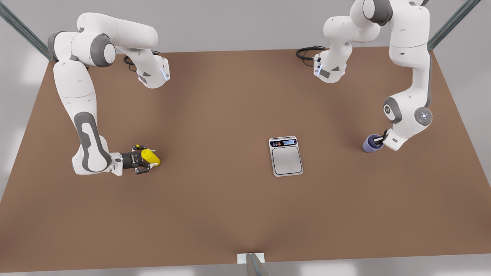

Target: Move cup to the weight, pick up sauce bottle, pour sauce

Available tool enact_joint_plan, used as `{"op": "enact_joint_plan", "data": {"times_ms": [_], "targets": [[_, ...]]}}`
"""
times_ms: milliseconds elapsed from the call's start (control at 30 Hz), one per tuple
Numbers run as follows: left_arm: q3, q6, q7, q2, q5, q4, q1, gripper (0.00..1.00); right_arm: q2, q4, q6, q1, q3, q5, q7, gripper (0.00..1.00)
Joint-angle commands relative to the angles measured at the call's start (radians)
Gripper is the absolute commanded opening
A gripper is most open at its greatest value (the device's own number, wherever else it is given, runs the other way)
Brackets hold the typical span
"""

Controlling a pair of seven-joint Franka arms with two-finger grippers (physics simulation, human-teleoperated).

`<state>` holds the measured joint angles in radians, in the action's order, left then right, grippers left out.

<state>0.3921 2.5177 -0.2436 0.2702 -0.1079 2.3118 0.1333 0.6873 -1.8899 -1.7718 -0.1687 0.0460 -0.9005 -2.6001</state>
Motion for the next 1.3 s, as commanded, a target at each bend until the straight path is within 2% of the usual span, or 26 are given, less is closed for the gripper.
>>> {"op": "enact_joint_plan", "data": {"times_ms": [0, 233, 467, 633, 900, 967, 1033, 1133, 1267], "targets": [[-0.001, 0.0, 0.0, -0.006, -0.009, 0.0, -0.001, 0.24, 0.0, 0.0, 0.0, 0.0, 0.0, 0.0, 0.0, 0.65], [-0.065, 0.007, -0.003, -0.029, -0.067, -0.002, 0.0, 0.24, 0.0, 0.002, 0.005, -0.006, 0.0, 0.0, 0.008, 0.59], [-0.136, 0.0, 0.007, -0.017, -0.164, -0.045, 0.002, 0.24, 0.002, 0.005, 0.009, -0.014, -0.002, -0.002, 0.008, 0.58], [-0.168, -0.003, 0.026, -0.014, -0.251, -0.058, 0.048, 0.24, -0.008, 0.008, 0.081, -0.015, -0.002, -0.075, 0.009, 0.58], [-0.171, -0.003, 0.3, -0.022, -0.254, -0.081, 0.22, 0.24, -0.117, 0.143, 0.089, -0.003, 0.009, -0.069, 0.42, 0.61], [-0.171, -0.003, 0.328, -0.026, -0.253, -0.081, 0.236, 0.24, -0.144, 0.152, -0.003, 0.005, 0.0, -0.06, 0.518, 0.61], [-0.171, -0.003, 0.42, -0.023, -0.254, -0.097, 0.295, 0.24, -0.195, 0.15, -0.078, 0.086, 0.009, -0.055, 0.649, 0.61], [-0.173, -0.003, 0.489, -0.02, -0.254, -0.106, 0.347, 0.24, -0.25, 0.146, -0.224, 0.152, 0.011, 0.048, 0.759, 0.6], [-0.174, -0.003, 0.596, -0.008, -0.253, -0.133, 0.414, 0.24, -0.273, 0.141, -0.319, 0.222, 0.011, 0.109, 0.905, 0.6]]}}
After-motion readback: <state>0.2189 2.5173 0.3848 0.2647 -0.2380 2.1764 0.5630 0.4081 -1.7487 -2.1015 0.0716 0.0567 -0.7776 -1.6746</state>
